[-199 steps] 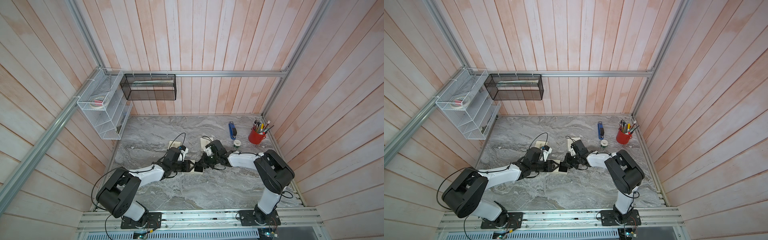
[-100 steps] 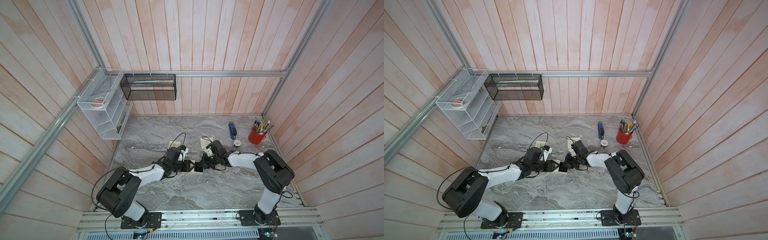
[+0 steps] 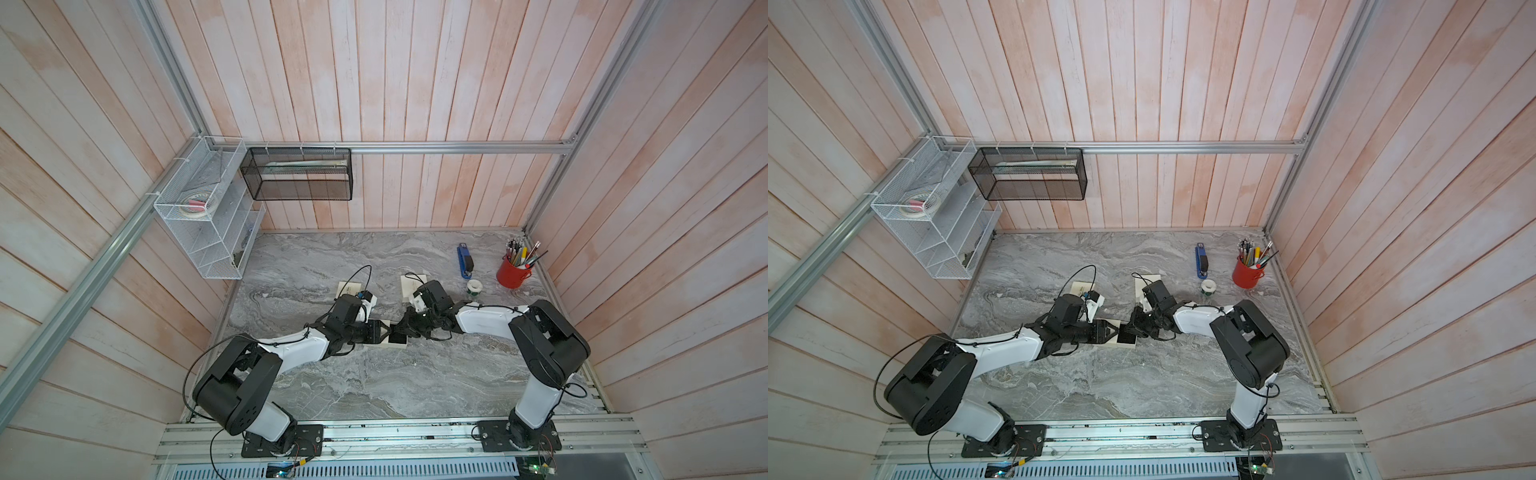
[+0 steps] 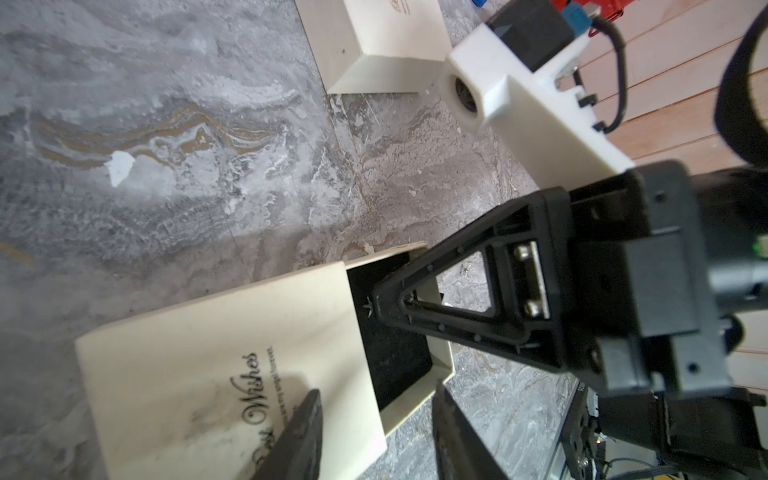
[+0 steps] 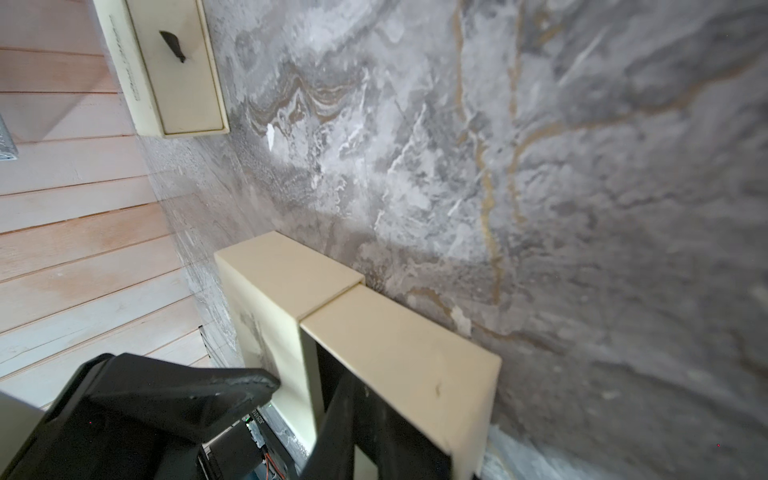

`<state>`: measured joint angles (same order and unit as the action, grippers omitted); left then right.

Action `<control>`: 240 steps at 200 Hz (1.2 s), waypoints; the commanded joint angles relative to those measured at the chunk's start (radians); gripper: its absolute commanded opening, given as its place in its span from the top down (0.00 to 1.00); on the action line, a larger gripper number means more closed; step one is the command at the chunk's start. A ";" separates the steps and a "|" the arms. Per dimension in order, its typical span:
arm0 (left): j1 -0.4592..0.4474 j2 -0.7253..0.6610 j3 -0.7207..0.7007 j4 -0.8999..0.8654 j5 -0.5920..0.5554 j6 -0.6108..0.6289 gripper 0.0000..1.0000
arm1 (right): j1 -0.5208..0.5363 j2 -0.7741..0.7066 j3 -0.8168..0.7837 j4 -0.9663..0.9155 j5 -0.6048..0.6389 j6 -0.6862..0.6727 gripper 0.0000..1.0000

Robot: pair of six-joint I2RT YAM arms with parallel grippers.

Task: Place the earrings into the drawer-style jewelry box
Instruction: Insert the earring into the inner lining.

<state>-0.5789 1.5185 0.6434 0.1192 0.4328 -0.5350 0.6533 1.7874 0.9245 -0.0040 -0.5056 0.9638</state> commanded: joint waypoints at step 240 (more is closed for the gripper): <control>-0.006 0.003 -0.001 0.008 -0.002 -0.005 0.56 | 0.019 0.015 0.066 -0.080 0.039 -0.057 1.00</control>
<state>-0.5819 1.5112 0.6392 0.1272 0.4267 -0.5457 0.6655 1.7733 0.9657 -0.0498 -0.4732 0.9268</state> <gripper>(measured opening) 0.444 0.041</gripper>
